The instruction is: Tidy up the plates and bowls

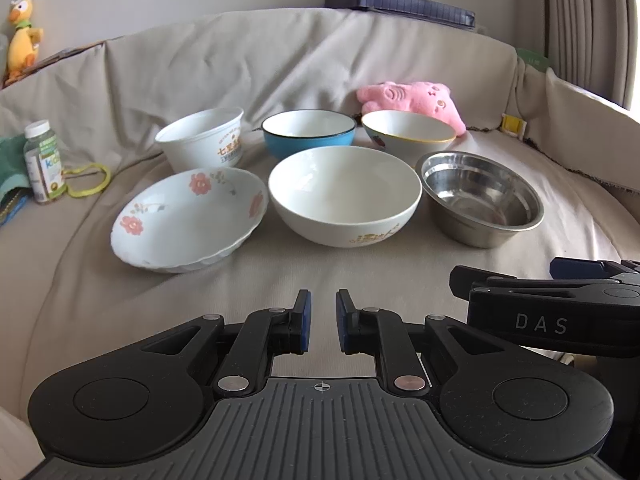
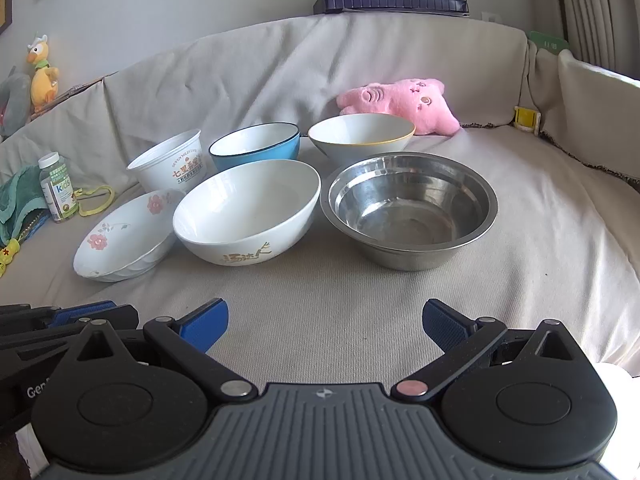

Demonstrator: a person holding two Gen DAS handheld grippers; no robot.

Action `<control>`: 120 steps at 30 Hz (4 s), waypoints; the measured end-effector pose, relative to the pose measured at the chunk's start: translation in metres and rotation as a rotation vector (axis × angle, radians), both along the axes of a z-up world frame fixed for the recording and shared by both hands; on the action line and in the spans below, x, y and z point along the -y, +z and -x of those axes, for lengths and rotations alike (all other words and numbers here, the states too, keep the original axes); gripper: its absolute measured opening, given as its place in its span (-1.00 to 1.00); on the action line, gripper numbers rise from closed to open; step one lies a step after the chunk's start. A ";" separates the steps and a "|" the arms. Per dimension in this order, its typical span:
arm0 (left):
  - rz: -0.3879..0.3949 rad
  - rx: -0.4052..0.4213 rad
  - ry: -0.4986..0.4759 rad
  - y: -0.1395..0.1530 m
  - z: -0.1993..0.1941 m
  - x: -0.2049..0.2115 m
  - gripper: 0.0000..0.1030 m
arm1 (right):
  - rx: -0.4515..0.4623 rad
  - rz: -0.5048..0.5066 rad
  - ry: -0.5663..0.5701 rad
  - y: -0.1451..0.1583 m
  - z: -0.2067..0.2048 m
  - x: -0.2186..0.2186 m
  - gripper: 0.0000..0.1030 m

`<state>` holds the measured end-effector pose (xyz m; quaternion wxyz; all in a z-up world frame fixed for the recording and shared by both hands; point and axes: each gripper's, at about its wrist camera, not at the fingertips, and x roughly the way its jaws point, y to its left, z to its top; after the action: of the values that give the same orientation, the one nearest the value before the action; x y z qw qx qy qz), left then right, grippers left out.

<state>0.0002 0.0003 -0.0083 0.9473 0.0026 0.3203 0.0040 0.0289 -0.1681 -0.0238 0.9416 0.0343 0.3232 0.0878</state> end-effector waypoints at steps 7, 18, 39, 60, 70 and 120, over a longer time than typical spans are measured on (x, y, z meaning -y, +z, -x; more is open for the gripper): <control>0.000 -0.002 0.000 0.000 0.000 -0.001 -0.68 | -0.002 -0.001 0.000 -0.001 0.000 -0.001 1.00; 0.000 -0.003 0.001 -0.001 0.001 -0.003 -0.68 | -0.005 -0.012 0.001 -0.001 0.001 -0.001 1.00; 0.002 -0.006 0.002 -0.002 0.000 -0.004 -0.68 | -0.009 -0.019 0.002 -0.001 0.001 0.000 1.00; 0.010 -0.012 0.011 -0.004 0.000 -0.007 -0.68 | -0.015 -0.018 -0.002 0.000 -0.002 0.000 1.00; 0.084 -0.011 -0.023 0.002 -0.013 -0.023 -0.68 | -0.069 -0.031 -0.006 -0.002 -0.015 0.000 1.00; 0.510 -0.281 0.017 -0.041 -0.205 -0.297 -0.49 | -0.277 -0.084 0.158 -0.024 -0.125 -0.206 0.30</control>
<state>0.2049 0.2969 -0.0491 0.8635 -0.2380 0.4392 -0.0690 0.1535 0.0384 -0.0483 0.8758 0.0600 0.4478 0.1696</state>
